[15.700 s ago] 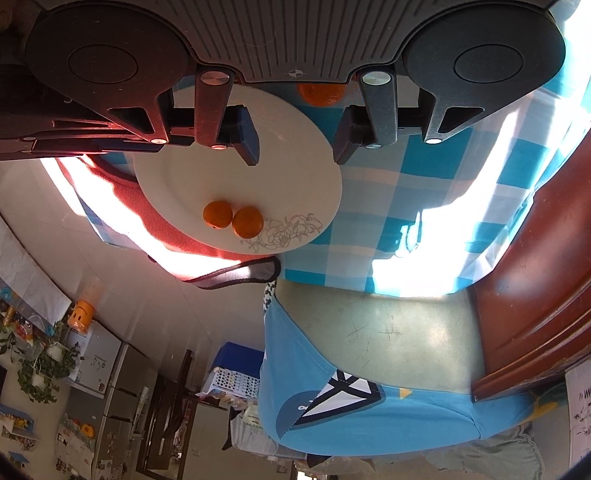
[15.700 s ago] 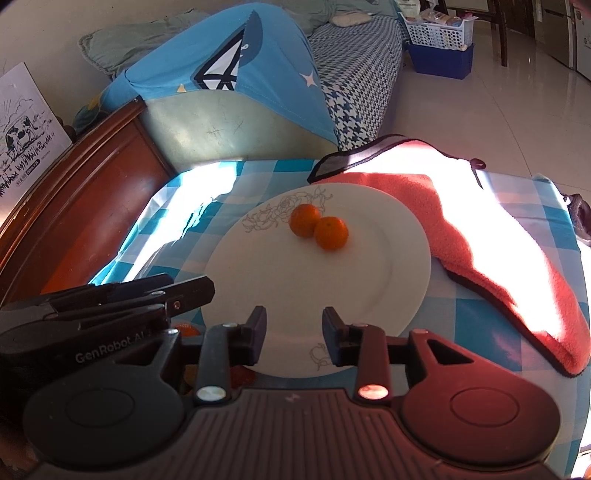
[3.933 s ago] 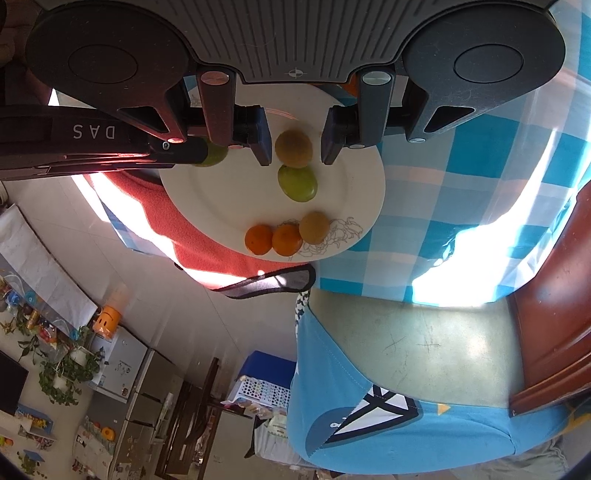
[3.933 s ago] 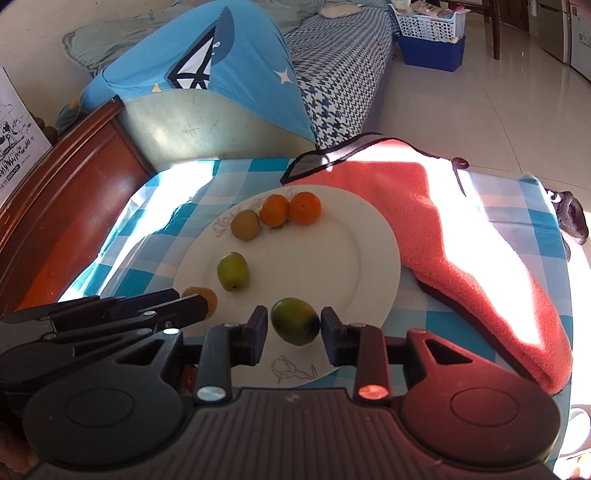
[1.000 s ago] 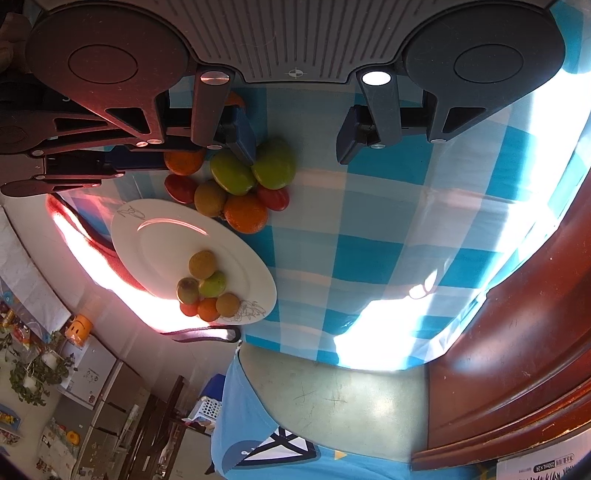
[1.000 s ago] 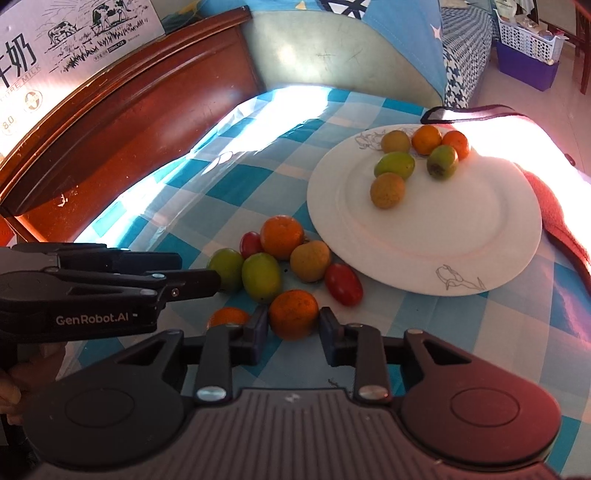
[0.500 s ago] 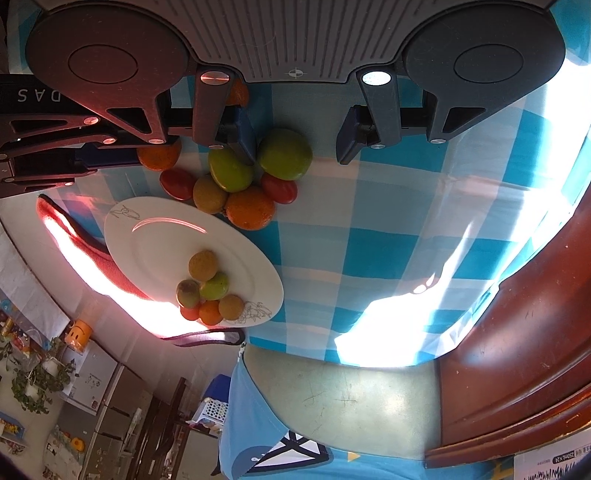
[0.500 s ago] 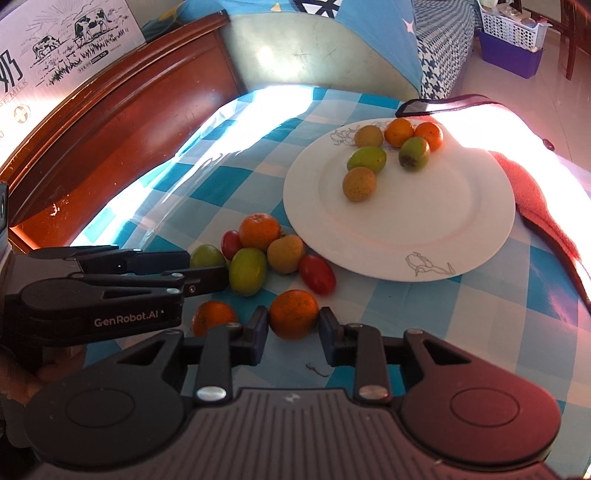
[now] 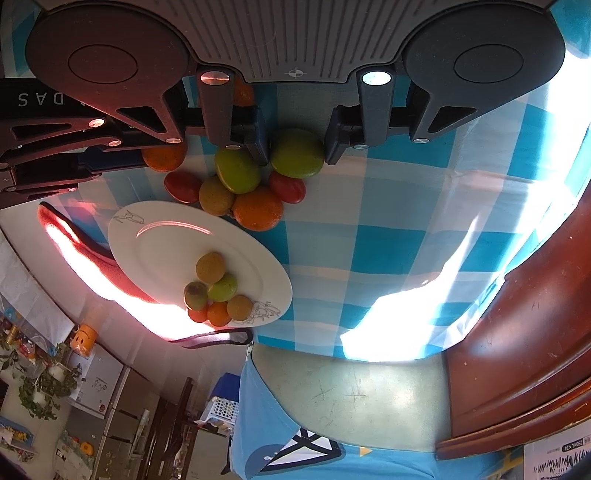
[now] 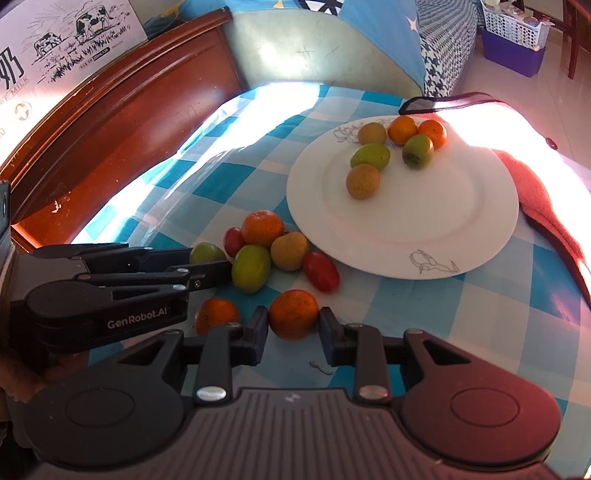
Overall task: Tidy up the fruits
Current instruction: 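Grasp a green fruit with the left tool while the right tool grasps a tangerine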
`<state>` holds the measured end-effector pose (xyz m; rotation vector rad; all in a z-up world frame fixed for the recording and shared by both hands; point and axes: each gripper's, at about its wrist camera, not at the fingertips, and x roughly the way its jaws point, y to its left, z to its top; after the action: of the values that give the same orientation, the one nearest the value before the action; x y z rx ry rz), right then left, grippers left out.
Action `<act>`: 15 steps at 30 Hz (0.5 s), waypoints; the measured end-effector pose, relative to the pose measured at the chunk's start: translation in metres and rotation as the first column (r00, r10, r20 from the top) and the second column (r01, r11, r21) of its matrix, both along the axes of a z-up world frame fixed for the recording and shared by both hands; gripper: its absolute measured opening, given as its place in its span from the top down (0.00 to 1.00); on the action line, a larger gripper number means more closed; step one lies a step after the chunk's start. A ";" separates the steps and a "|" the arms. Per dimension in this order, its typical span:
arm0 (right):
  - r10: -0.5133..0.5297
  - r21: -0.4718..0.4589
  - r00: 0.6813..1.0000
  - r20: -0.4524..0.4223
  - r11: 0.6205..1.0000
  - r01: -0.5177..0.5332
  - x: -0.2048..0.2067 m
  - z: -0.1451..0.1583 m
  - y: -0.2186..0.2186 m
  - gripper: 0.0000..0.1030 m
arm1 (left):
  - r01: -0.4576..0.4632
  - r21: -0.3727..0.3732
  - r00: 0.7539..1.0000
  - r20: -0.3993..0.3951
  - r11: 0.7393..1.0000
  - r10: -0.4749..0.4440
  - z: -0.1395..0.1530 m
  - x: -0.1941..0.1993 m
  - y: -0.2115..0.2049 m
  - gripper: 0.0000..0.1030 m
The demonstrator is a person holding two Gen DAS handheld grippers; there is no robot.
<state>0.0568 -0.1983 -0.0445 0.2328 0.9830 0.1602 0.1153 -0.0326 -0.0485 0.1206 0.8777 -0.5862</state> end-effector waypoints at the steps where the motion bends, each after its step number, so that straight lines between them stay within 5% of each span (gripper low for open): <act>1: 0.001 -0.001 1.000 -0.001 1.000 -0.001 0.000 0.000 0.000 0.71 | -0.004 0.001 1.000 -0.001 1.000 0.004 0.000 0.000 0.000 0.72; 15: 0.030 -0.019 0.997 0.073 0.999 -0.028 -0.005 0.020 0.002 0.71 | -0.006 -0.004 0.997 0.076 1.000 0.006 0.031 -0.009 0.001 0.72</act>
<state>0.0518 -0.1964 -0.0242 0.1949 0.9147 0.1853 0.1067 -0.0320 -0.0179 0.1362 0.8032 -0.5740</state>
